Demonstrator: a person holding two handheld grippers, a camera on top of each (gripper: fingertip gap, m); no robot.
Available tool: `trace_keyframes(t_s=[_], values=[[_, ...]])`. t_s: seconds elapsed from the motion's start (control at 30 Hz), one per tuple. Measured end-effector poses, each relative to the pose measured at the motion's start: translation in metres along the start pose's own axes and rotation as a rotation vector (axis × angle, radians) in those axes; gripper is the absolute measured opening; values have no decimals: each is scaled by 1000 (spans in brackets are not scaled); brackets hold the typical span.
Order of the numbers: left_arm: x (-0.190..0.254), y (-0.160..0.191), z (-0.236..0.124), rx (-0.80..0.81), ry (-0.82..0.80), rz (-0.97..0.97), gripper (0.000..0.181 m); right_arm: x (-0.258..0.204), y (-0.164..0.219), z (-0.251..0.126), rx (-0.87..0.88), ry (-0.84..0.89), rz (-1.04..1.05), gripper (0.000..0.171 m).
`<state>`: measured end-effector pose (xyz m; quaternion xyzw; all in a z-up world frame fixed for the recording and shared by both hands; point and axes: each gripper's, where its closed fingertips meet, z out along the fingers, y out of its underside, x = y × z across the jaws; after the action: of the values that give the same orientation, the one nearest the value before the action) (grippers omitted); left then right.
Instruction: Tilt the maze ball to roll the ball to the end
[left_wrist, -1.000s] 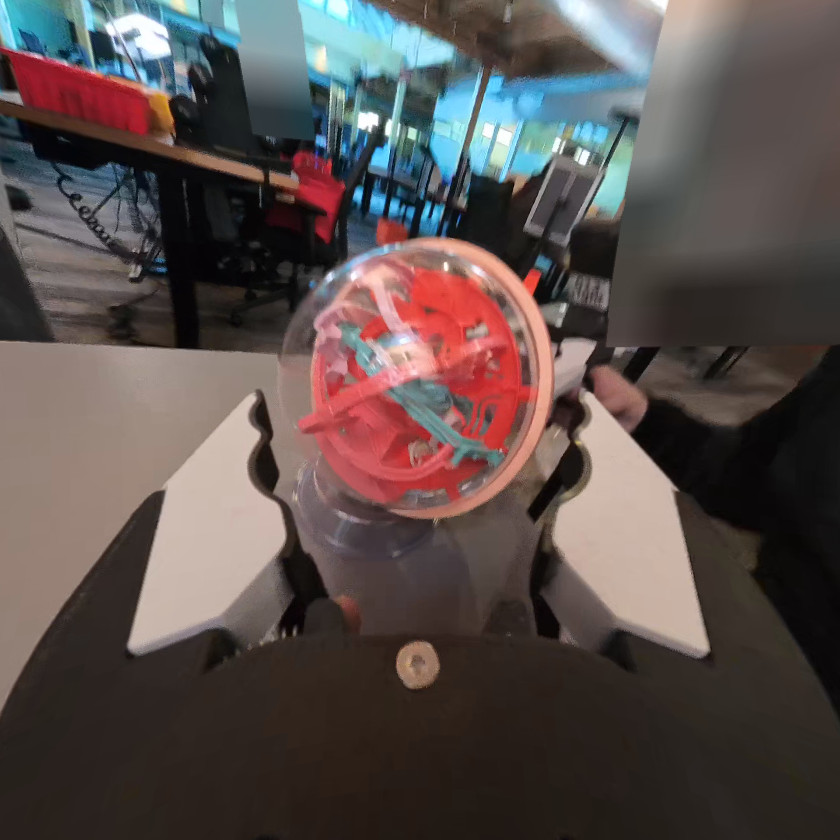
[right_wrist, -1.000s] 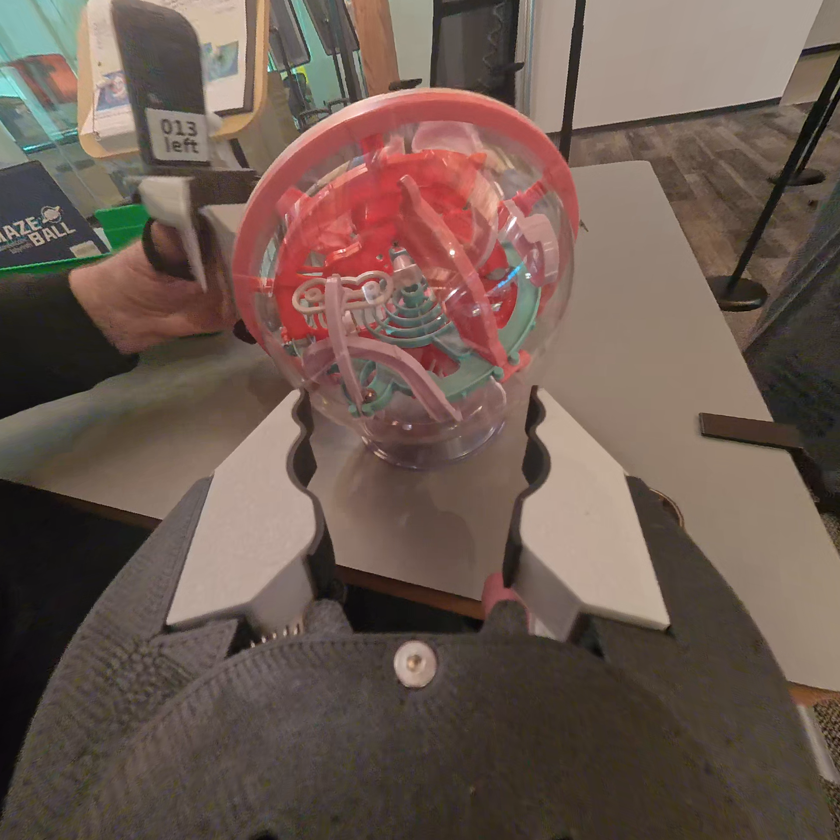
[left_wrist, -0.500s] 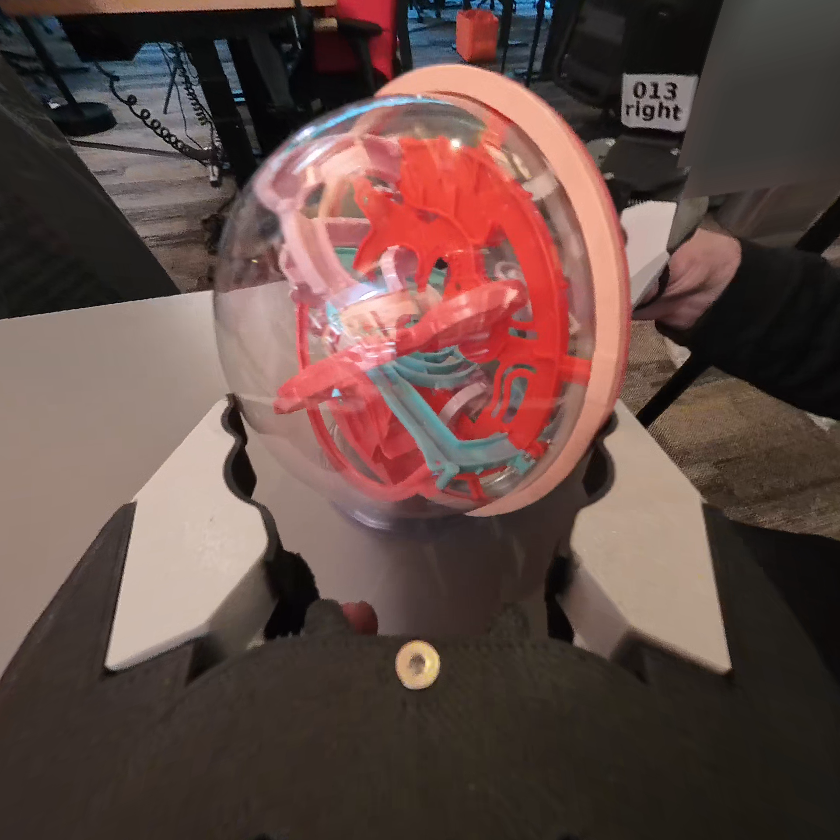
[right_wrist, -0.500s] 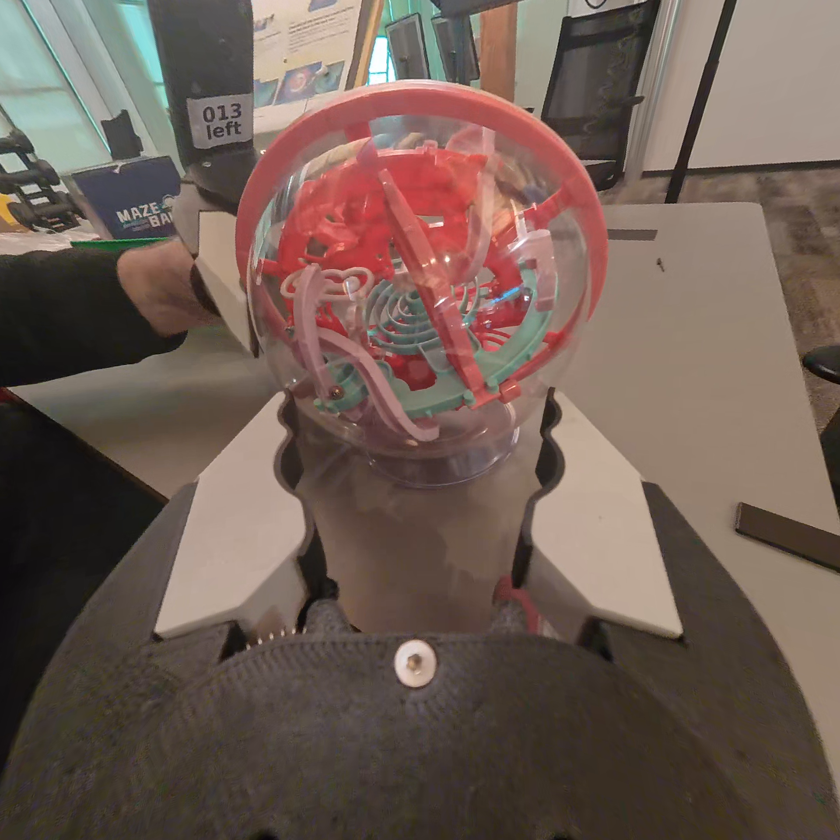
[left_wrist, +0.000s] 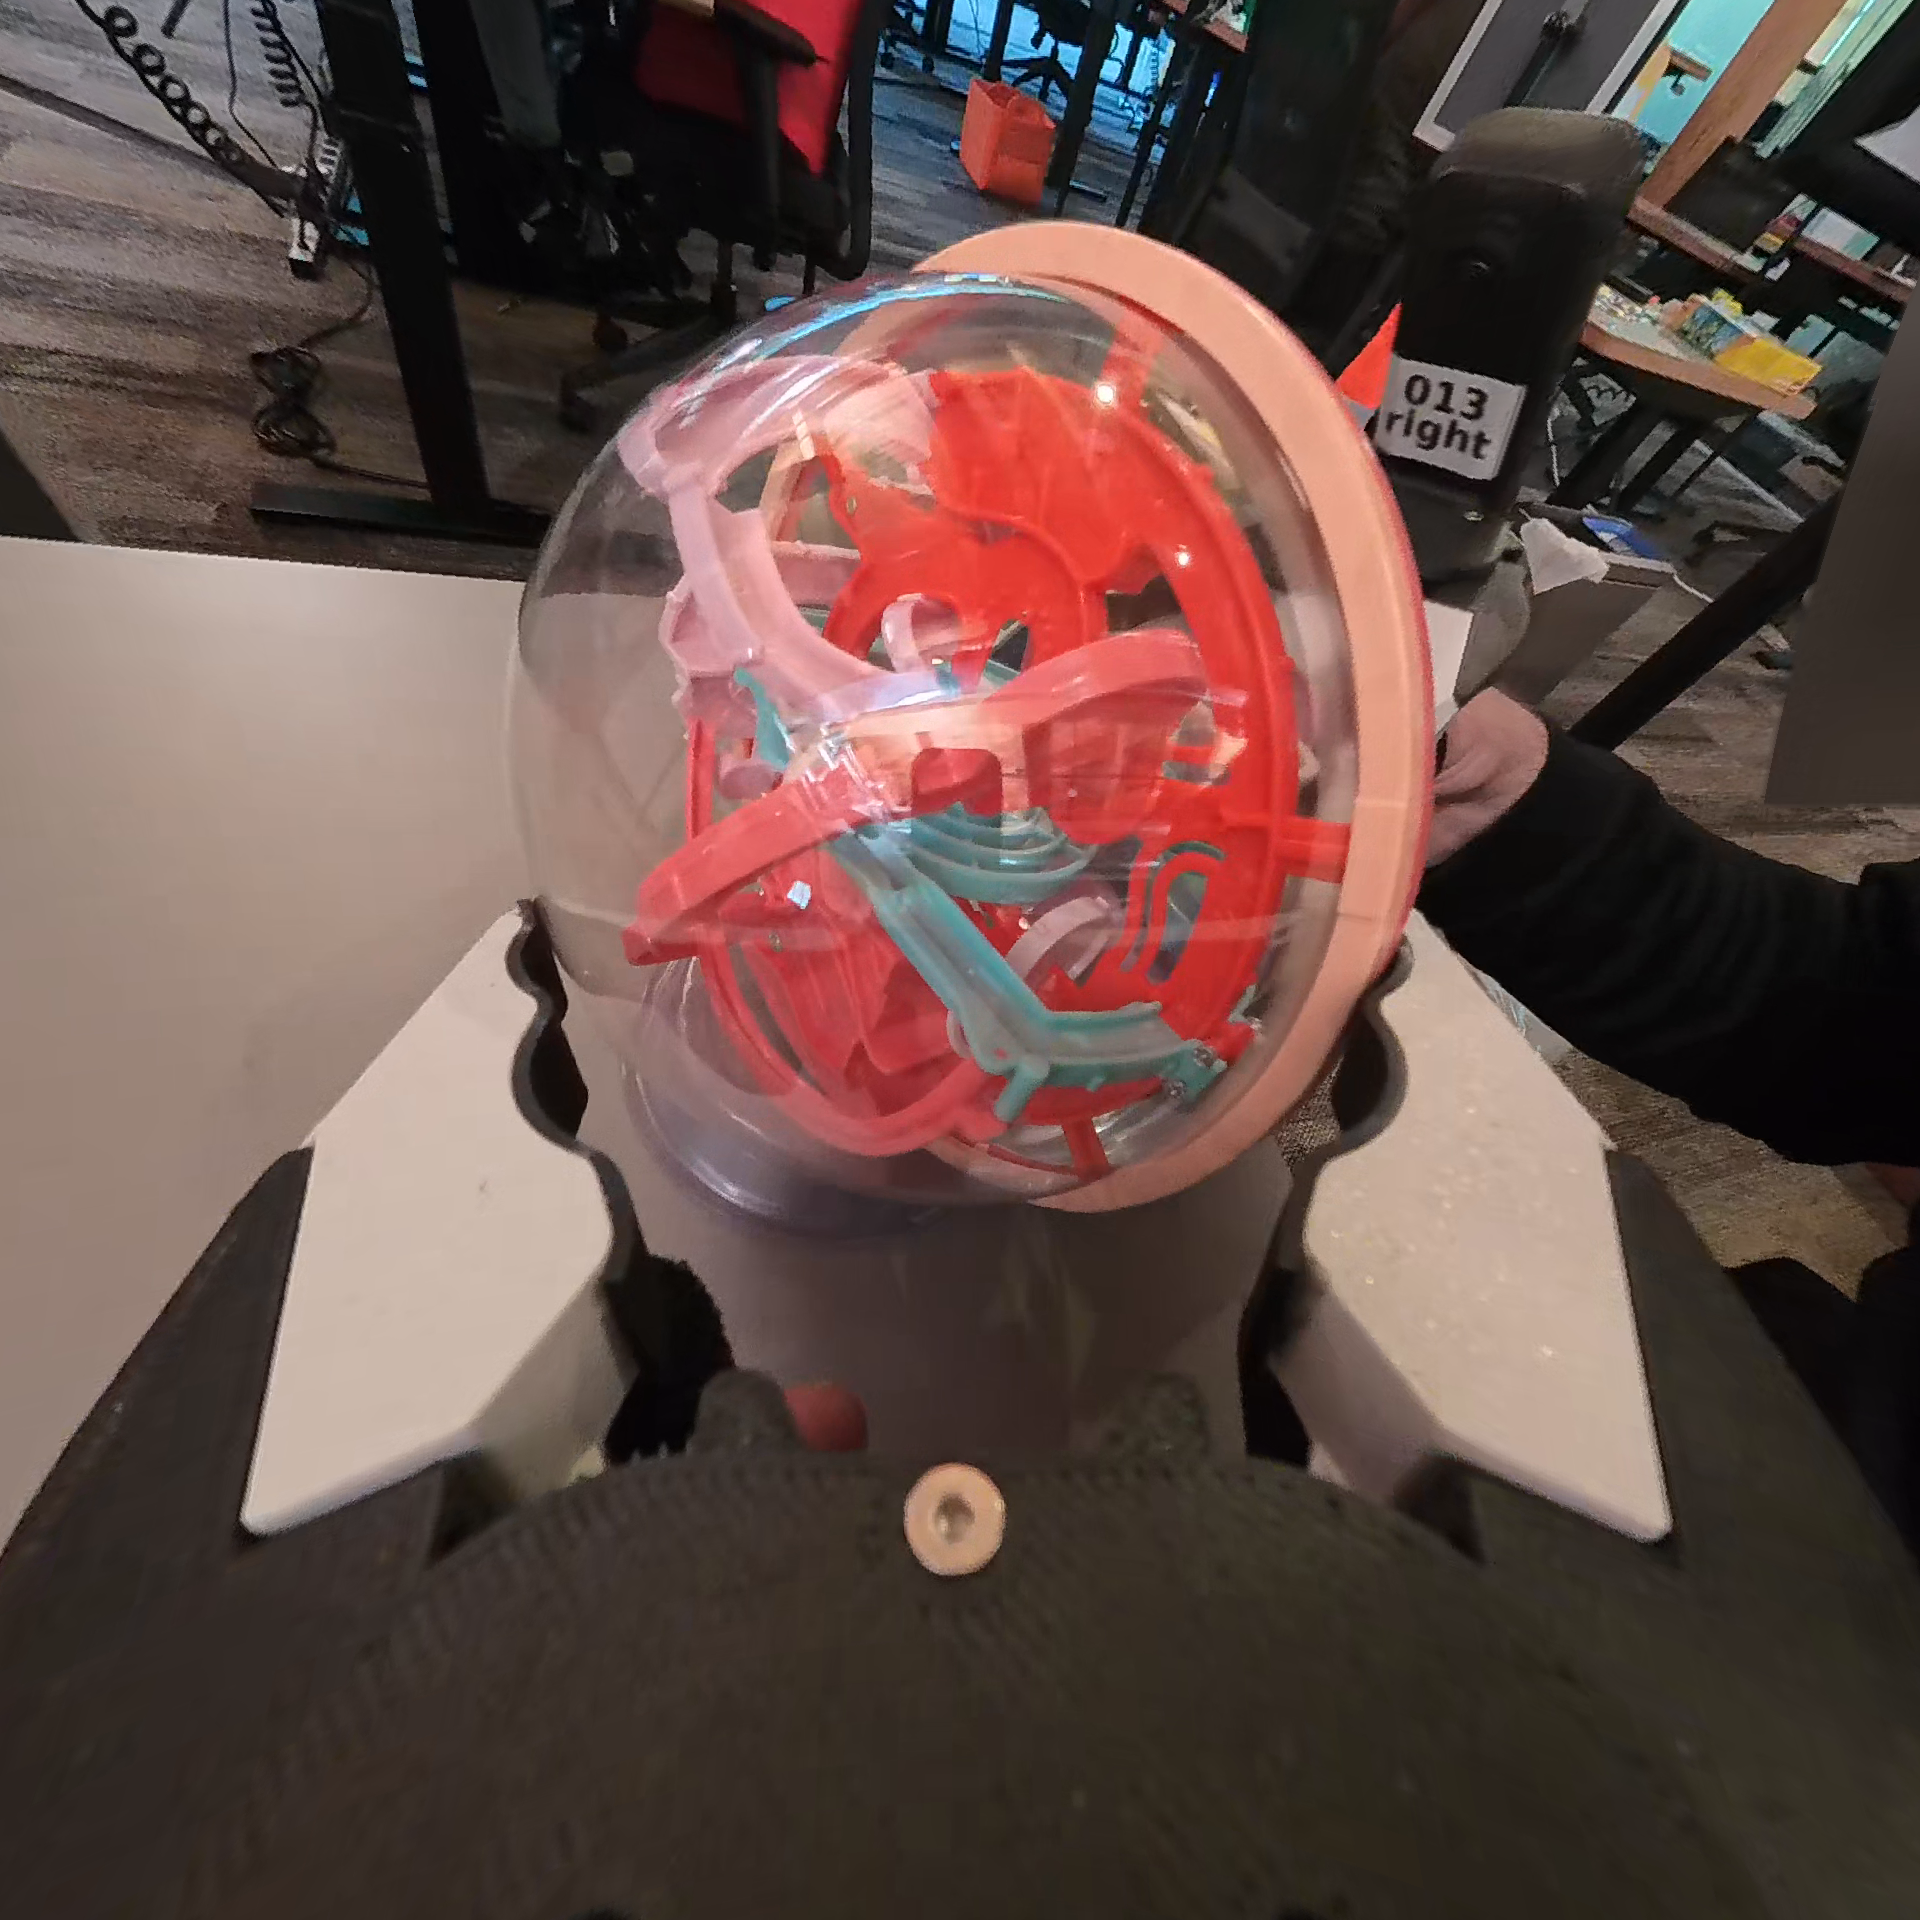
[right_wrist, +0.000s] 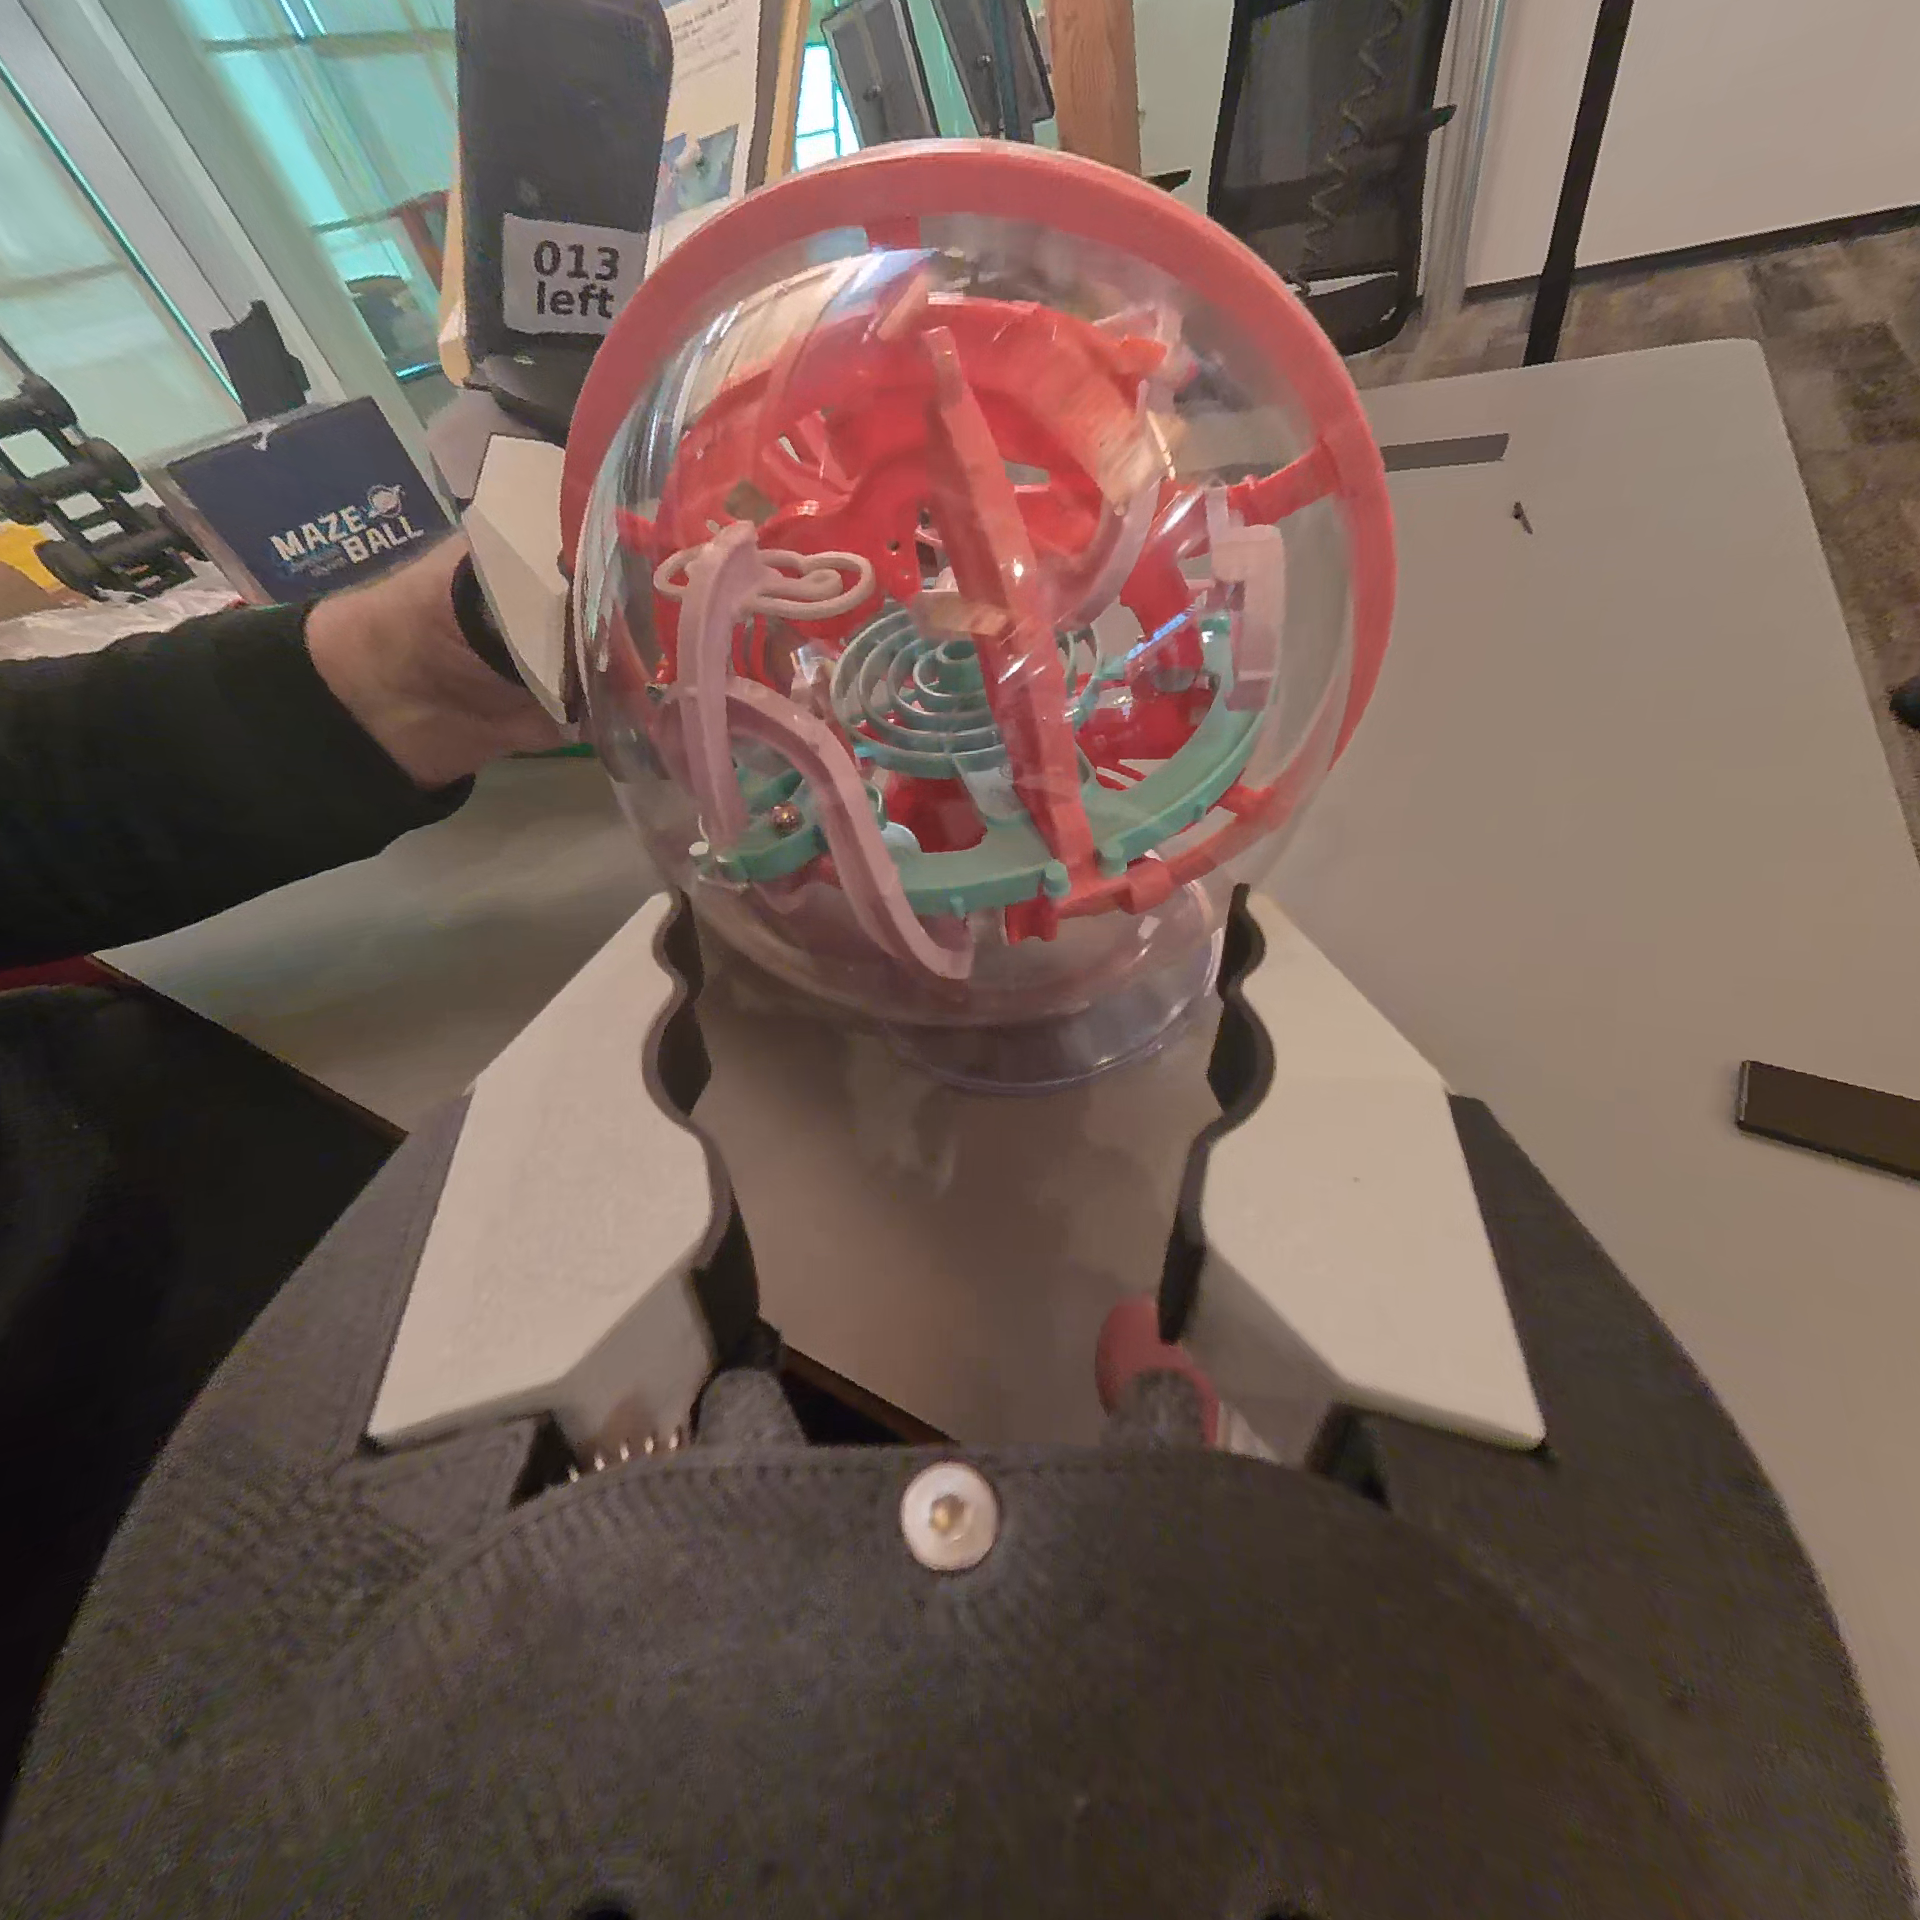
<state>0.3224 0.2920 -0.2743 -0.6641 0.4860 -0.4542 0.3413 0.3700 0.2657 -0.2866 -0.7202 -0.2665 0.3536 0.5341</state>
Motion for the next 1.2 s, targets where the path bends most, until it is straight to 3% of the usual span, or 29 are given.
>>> trace_keyframes(t_s=[0.2, 1.2], values=[[0, 1, 2, -23, -3, 53, 145, 1, 2, -1, -1, 12, 1, 97], [0, -1, 0, -147, 47, -57, 145, -1, 3, -1, 16, 0, 118, 93]])
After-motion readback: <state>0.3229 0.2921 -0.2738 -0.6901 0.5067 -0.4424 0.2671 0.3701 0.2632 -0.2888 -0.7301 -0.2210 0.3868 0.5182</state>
